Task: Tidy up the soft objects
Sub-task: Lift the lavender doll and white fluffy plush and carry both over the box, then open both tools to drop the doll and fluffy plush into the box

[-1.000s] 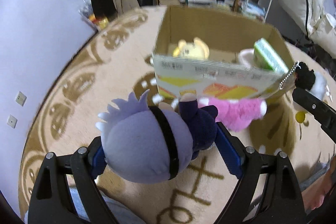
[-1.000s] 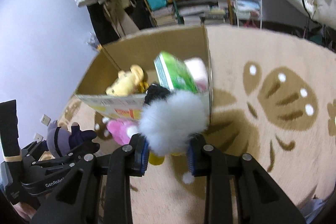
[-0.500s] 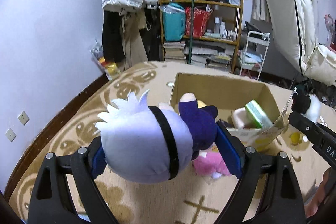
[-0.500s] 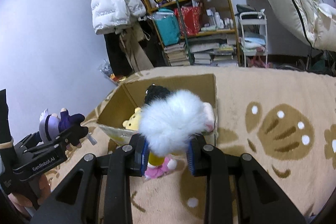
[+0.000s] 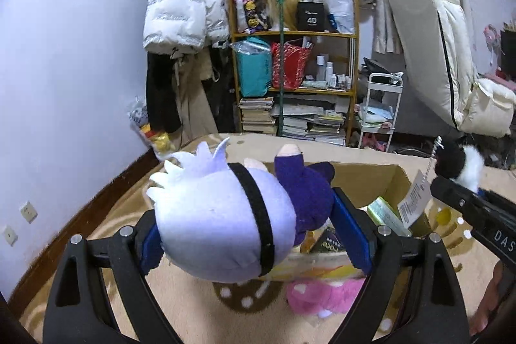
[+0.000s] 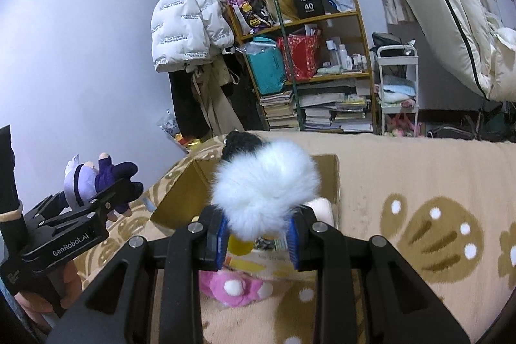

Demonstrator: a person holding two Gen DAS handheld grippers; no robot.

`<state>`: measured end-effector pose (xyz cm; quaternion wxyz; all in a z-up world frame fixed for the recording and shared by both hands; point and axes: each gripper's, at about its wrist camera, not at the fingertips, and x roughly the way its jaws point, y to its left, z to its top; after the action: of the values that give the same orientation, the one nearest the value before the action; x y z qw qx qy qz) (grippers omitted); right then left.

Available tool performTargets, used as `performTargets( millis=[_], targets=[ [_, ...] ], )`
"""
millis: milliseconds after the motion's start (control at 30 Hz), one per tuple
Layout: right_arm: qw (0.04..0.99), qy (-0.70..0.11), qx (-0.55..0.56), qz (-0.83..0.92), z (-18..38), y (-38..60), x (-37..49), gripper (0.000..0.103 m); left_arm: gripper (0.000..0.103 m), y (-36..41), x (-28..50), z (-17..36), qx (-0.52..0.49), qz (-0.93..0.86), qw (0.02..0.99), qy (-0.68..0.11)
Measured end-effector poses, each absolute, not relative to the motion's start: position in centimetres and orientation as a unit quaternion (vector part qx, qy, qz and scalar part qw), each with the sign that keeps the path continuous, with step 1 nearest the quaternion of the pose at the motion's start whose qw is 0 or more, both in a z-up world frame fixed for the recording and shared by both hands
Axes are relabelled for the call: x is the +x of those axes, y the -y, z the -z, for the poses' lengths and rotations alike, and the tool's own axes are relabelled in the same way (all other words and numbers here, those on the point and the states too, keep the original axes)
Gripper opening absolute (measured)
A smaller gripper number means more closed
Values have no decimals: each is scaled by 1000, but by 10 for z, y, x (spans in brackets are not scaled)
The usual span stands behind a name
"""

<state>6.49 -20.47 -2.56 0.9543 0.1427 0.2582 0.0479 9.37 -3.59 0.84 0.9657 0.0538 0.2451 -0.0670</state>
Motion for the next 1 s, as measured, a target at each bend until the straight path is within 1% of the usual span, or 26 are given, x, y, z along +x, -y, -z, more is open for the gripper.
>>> performTargets(
  millis=[167,367,1000],
  targets=[
    [956,-258,127,-57,26,199,83,31,89,49,112,-8,74,78,965,-238],
    [955,-268,111,-64,32,198,98,31,89,60,132,0,87,85,961,-247],
    [942,-300,138,-68,50,206,118,32,90,74,150,26,98,110,944,-296]
  ],
)
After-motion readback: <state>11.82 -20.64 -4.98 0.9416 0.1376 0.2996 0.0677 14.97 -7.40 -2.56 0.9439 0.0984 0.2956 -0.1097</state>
